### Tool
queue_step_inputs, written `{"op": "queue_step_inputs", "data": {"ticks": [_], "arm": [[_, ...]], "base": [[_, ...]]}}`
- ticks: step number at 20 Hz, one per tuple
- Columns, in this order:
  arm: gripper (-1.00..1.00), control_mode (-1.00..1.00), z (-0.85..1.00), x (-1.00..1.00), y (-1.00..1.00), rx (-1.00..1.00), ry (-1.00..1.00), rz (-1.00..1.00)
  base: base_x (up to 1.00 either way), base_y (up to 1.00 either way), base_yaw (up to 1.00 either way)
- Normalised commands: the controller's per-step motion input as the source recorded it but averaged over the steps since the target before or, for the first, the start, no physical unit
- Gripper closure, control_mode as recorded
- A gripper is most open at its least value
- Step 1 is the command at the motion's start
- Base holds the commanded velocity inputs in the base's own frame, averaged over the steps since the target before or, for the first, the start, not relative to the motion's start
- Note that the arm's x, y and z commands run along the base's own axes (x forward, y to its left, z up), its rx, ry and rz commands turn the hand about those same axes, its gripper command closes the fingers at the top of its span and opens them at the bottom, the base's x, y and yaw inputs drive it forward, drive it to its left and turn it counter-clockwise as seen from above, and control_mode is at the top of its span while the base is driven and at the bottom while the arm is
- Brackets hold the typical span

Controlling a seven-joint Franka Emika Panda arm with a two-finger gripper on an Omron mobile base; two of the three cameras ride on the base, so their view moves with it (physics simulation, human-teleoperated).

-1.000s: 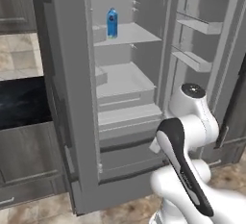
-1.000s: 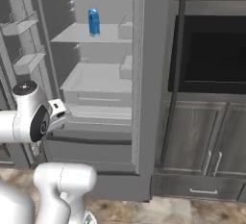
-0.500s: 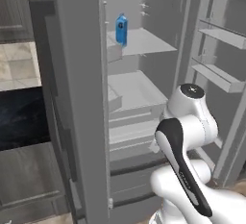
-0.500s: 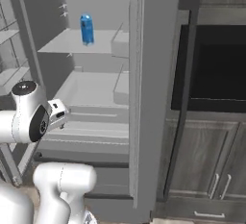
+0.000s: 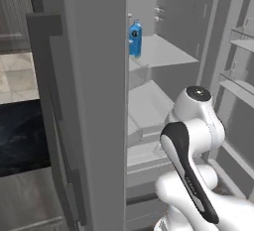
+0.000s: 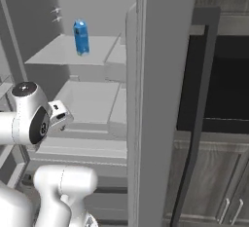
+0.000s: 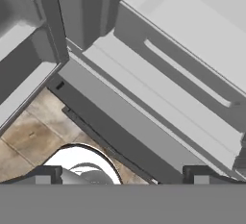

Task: Take a sugar cube from the saucer and place it inside the coffee. Then, grab milk from the fridge and place it next to the coffee on the counter to sweeten the coffee.

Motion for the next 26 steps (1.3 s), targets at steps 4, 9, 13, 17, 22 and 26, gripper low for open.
{"op": "queue_step_inputs", "data": {"ticks": [4,9,13,17,22,26], "arm": [[-1.00,1.00,0.00,0.00,0.00,0.00,0.00,0.00],[-1.00,-1.00,0.44,0.07,0.03,0.11,-0.02,-0.13],[-1.00,-1.00,0.78,0.00,0.01,0.15,-0.08,-0.27],[-1.00,-1.00,0.92,0.10,0.02,0.12,-0.07,-0.32],[-1.00,-1.00,0.92,0.29,0.00,0.03,-0.01,-0.36],[-1.00,-1.00,0.77,0.30,0.00,0.19,-0.01,-0.35]], "base": [[0.50,0.03,-0.01],[0.06,0.01,-0.01],[0.00,0.00,0.00],[0.00,0.00,0.00],[0.00,0.00,0.00],[0.00,0.00,0.00]]}}
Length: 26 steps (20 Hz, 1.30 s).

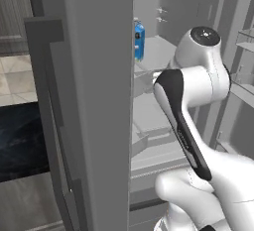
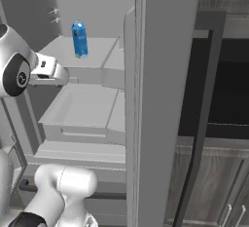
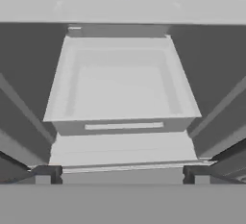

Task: Take a sugar cube from the saucer and place it inside the coffee. Then, grab milk from the fridge and place it next to the coffee on the counter to sweeten the coffee.

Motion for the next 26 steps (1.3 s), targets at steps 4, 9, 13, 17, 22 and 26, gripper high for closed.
{"op": "queue_step_inputs", "data": {"ticks": [4,9,13,17,22,26], "arm": [[-1.00,-1.00,0.32,0.25,-0.06,0.24,-0.19,-0.27],[-1.00,-1.00,0.22,0.45,-0.01,0.09,-0.39,-0.12],[-1.00,-1.00,0.03,0.68,0.00,0.01,-0.32,-0.14],[-1.00,-1.00,0.41,0.65,0.00,0.04,-0.10,-0.11],[-1.00,-1.00,0.54,0.61,0.00,0.00,0.15,-0.01],[-1.00,-1.00,0.16,0.09,0.00,-0.01,0.10,0.10]], "base": [[0.00,0.00,0.00],[0.00,0.00,0.00],[0.00,0.00,0.00],[0.00,0.00,0.00],[0.00,0.00,0.00],[0.00,0.00,0.00]]}}
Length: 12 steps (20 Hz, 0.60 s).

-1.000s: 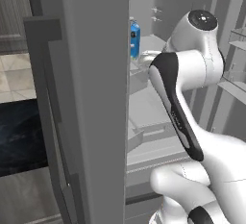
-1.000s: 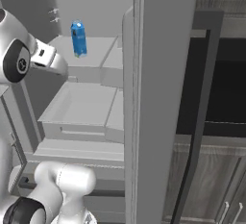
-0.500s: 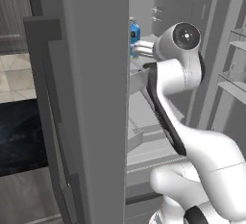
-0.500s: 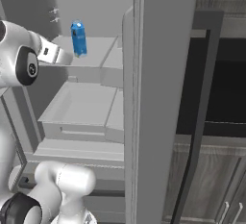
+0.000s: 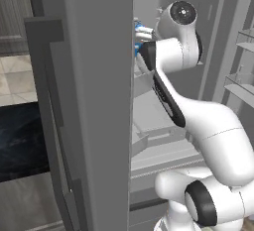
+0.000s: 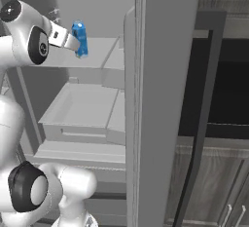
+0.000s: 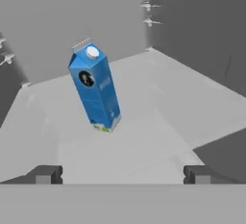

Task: Take a sugar cube from the saucer and place it inside the coffee. Then, grab milk from the fridge and place it next to the coffee on the counter to sweeten the coffee.

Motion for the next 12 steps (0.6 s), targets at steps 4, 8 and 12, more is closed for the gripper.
{"op": "queue_step_inputs", "data": {"ticks": [4,8,12], "arm": [[-1.00,-1.00,-0.46,-0.01,0.01,0.00,-0.04,0.01],[-1.00,-1.00,-0.24,0.09,0.05,0.00,-0.06,0.00],[-1.00,-1.00,-0.03,0.27,0.35,0.00,-0.01,0.00]], "base": [[0.00,0.00,0.00],[0.00,0.00,0.00],[0.00,0.00,0.00]]}}
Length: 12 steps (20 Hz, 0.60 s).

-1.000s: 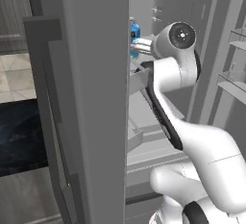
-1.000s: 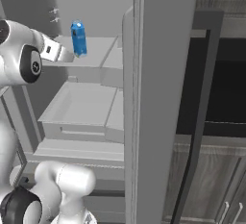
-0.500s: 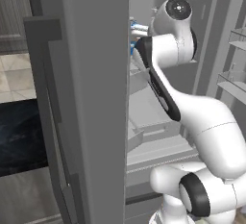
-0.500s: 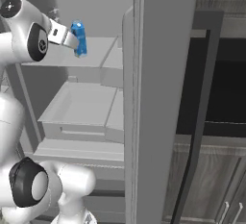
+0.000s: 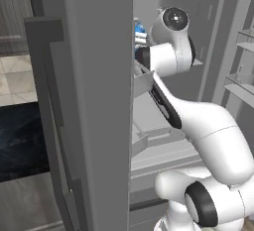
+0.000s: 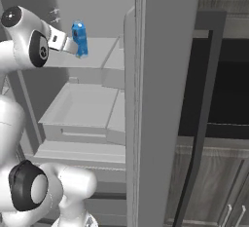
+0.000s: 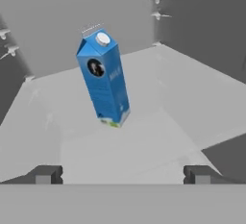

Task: Take a sugar cube from the saucer and place it inside the coffee. Then, grab milk from the fridge and place it next to the coffee on the counter to sweeten the coffee.

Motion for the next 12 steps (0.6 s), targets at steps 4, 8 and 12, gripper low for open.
{"op": "queue_step_inputs", "data": {"ticks": [4,8,12], "arm": [[-1.00,-1.00,0.00,0.38,0.16,-0.04,0.00,-0.01],[-1.00,-1.00,0.00,0.34,0.02,-0.04,0.00,0.00],[-1.00,-1.00,0.00,0.31,0.00,0.00,0.00,0.00]], "base": [[0.00,0.00,0.00],[0.00,0.00,0.00],[0.00,0.00,0.00]]}}
